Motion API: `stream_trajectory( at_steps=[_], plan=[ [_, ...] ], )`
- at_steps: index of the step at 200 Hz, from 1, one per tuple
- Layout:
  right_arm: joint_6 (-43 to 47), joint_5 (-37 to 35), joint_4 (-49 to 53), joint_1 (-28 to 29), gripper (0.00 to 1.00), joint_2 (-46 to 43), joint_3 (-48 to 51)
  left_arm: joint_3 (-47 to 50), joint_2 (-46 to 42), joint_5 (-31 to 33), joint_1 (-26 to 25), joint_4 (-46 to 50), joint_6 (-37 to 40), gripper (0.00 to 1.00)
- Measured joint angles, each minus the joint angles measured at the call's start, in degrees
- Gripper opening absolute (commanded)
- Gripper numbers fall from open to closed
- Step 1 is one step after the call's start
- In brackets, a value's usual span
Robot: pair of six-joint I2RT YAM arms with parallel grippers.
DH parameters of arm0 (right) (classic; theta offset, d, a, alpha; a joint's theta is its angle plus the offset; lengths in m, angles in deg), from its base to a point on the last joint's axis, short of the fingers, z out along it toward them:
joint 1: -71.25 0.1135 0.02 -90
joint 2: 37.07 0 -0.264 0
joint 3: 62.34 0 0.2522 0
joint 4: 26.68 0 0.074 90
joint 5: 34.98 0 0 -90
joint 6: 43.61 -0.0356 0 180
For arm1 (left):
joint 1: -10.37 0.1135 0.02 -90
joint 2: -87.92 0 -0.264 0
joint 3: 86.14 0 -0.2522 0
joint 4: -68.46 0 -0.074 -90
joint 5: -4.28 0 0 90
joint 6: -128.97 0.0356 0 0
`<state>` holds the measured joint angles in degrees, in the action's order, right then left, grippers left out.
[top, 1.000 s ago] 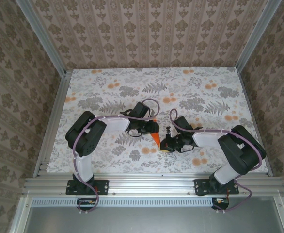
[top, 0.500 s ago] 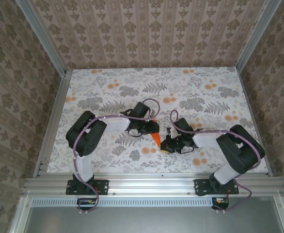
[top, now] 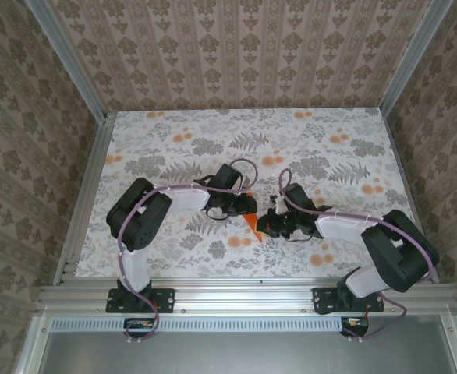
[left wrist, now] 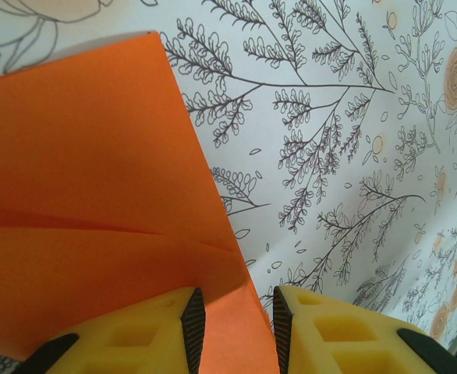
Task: Fold a paper plane with a square sheet of paper (pick it up from the middle)
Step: Fold the wing for the fifth time at the center of the table.
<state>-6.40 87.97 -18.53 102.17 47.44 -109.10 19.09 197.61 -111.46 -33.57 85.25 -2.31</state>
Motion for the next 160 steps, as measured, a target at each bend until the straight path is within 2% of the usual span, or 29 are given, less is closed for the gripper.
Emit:
stream_trajectory(
  at_steps=[62,112,160],
  plan=[
    [-1.3,-0.1,-6.1,0.0,0.06,10.8,-1.4,0.0,0.0,0.0,0.0,0.0,0.0,0.34],
    [-0.5,0.3,-9.3,-0.2,0.05,10.6,0.6,-0.1,0.0,-0.1,0.0,0.1,0.0,0.34],
    [-0.1,0.4,-6.6,-0.2,0.07,8.2,0.5,-0.1,0.0,-0.2,0.0,0.2,0.0,0.34]
  ],
)
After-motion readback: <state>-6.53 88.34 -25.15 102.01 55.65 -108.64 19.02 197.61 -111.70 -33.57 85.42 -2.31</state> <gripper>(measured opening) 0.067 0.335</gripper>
